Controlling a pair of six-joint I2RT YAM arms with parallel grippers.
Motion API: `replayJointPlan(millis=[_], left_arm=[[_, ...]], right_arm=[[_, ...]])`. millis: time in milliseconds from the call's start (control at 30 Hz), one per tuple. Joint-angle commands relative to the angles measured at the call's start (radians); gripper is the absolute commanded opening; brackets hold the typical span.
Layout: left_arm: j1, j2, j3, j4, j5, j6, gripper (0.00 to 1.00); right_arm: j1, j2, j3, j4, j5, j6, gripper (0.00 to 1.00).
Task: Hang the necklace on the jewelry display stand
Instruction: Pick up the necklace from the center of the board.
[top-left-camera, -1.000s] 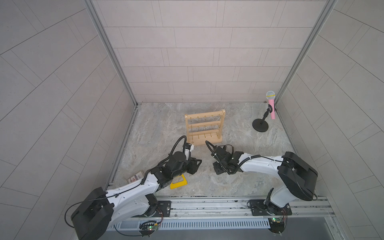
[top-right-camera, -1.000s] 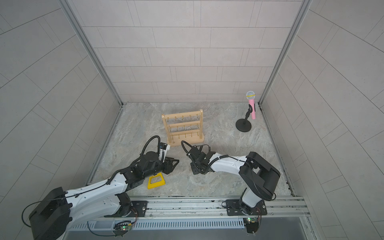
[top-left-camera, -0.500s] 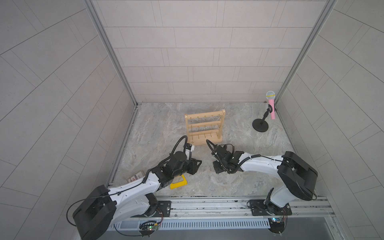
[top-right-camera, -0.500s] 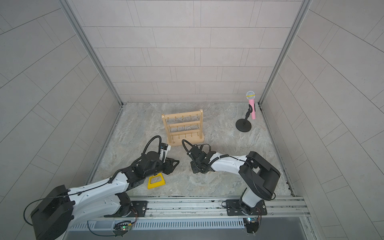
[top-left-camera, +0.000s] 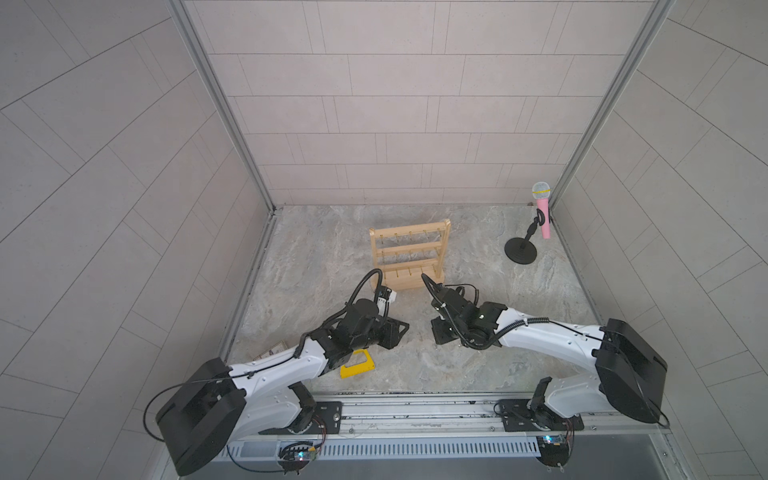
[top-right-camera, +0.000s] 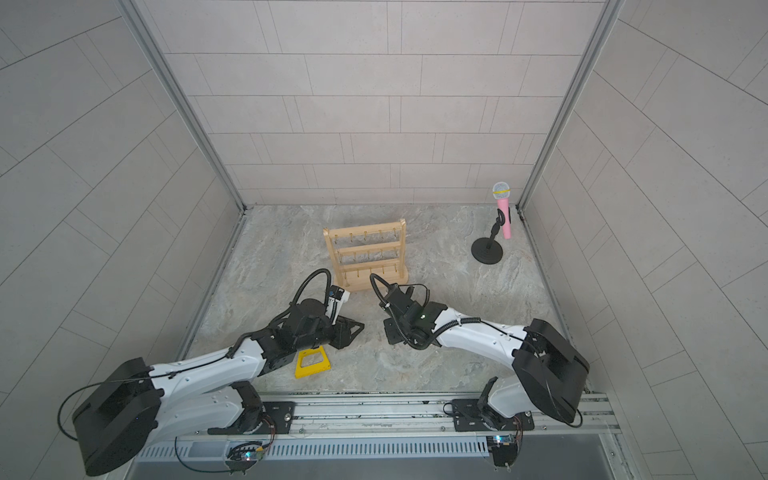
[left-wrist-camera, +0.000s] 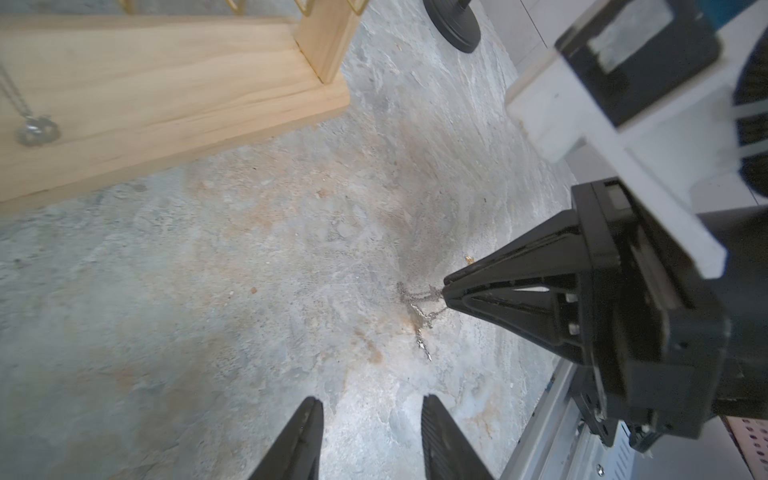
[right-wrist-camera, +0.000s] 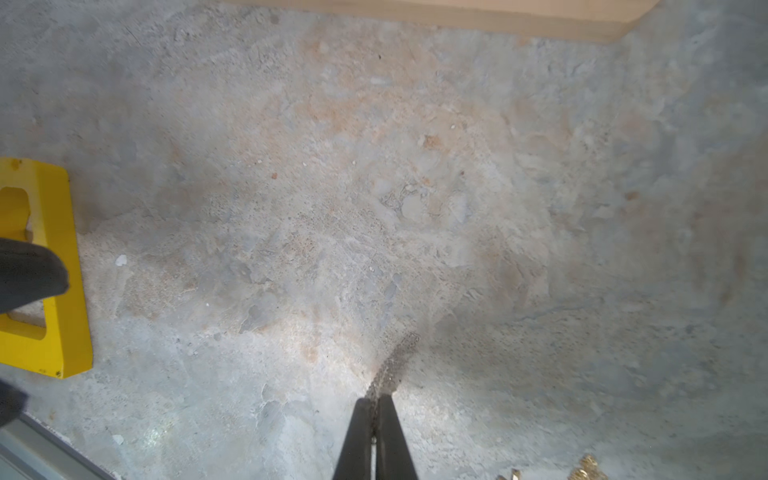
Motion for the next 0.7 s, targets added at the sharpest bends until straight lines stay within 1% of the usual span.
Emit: replayJointPlan(millis=[0, 133, 300, 500, 600, 667], left_arm=[[-0.019, 0.017, 0.021, 0.084, 0.101, 0.069, 0.44], [-0.061, 0.043, -0.004, 0.196, 0.113, 0.121, 0.47], [-0.07, 0.11, -0.014, 0.335, 0.139, 0.136, 0.49], [-0.068, 0.159, 0.006, 0.364, 0.111, 0.104, 0.49], [-0.068, 0.177, 0.007, 0.36, 0.122, 0.097, 0.49], [-0.07, 0.199, -0.002, 0.392, 0.137, 0.087, 0.49]], right_arm=[[0.012, -0.063, 0.037, -0.062, 0.031, 0.005, 0.02], [0.019, -0.113, 0.077, -0.108, 0.032, -0.01, 0.02], [0.025, -0.159, 0.103, -0.133, 0.028, -0.016, 0.02], [0.027, -0.183, 0.107, -0.138, 0.032, -0.028, 0.03], [0.027, -0.185, 0.096, -0.137, 0.025, -0.02, 0.01], [0.027, -0.196, 0.088, -0.121, 0.016, -0.009, 0.01]])
